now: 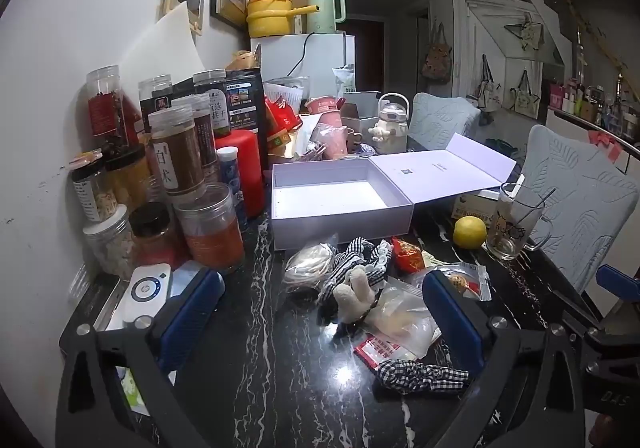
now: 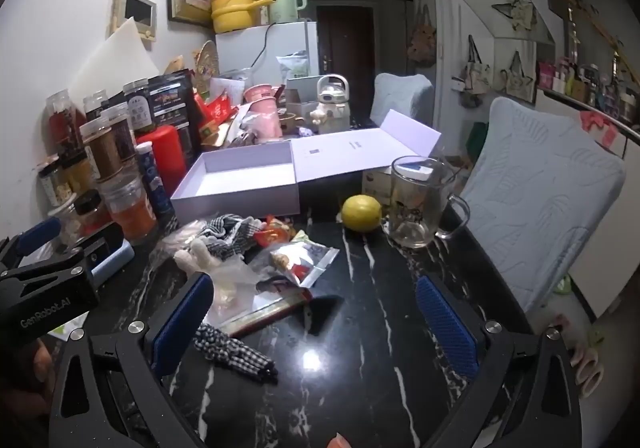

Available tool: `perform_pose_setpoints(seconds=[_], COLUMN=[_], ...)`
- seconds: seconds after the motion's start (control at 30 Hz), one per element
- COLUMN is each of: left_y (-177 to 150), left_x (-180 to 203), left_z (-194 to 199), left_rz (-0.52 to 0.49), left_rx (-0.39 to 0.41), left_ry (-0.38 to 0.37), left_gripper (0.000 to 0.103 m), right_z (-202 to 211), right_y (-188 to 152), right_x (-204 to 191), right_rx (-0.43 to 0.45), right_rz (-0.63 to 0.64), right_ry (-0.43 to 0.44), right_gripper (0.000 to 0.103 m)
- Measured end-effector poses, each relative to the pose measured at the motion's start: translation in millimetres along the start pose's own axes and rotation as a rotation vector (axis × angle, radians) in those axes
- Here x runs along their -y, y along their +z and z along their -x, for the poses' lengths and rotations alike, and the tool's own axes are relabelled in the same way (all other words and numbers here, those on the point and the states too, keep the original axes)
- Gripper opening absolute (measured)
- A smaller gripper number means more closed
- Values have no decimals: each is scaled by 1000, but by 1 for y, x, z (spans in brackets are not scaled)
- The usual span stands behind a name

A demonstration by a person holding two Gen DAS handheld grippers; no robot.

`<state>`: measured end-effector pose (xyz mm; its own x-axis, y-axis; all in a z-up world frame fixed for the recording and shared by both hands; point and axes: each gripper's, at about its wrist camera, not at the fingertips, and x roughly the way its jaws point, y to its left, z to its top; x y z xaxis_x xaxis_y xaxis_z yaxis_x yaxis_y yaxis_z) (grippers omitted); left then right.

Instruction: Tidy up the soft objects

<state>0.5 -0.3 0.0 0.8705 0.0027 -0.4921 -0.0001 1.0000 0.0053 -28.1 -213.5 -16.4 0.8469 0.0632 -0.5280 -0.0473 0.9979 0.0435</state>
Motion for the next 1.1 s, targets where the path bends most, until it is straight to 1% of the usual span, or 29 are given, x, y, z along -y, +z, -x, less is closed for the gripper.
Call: perform_pose_setpoints(seconds=[0.27, 0.33, 0.73, 1.1], left_y=[1, -1, 1, -4], left_x=[2, 7, 1, 1], left_z=[2, 3, 0, -4], left_rz=[-7, -10, -1, -3], left_rx=[1, 3, -12, -21], left_ry=[-8, -11, -22, -26], left_gripper=[103, 103, 103, 103], right_z=[0, 0, 1, 1], right_y=[1, 1, 1, 2], right_x=[0, 0, -1, -3], right_rx=[3, 2, 4, 5], right_rz=[0, -1, -3, -1], right_ry=[3, 3, 6, 6], right_gripper=[103, 103, 103, 103])
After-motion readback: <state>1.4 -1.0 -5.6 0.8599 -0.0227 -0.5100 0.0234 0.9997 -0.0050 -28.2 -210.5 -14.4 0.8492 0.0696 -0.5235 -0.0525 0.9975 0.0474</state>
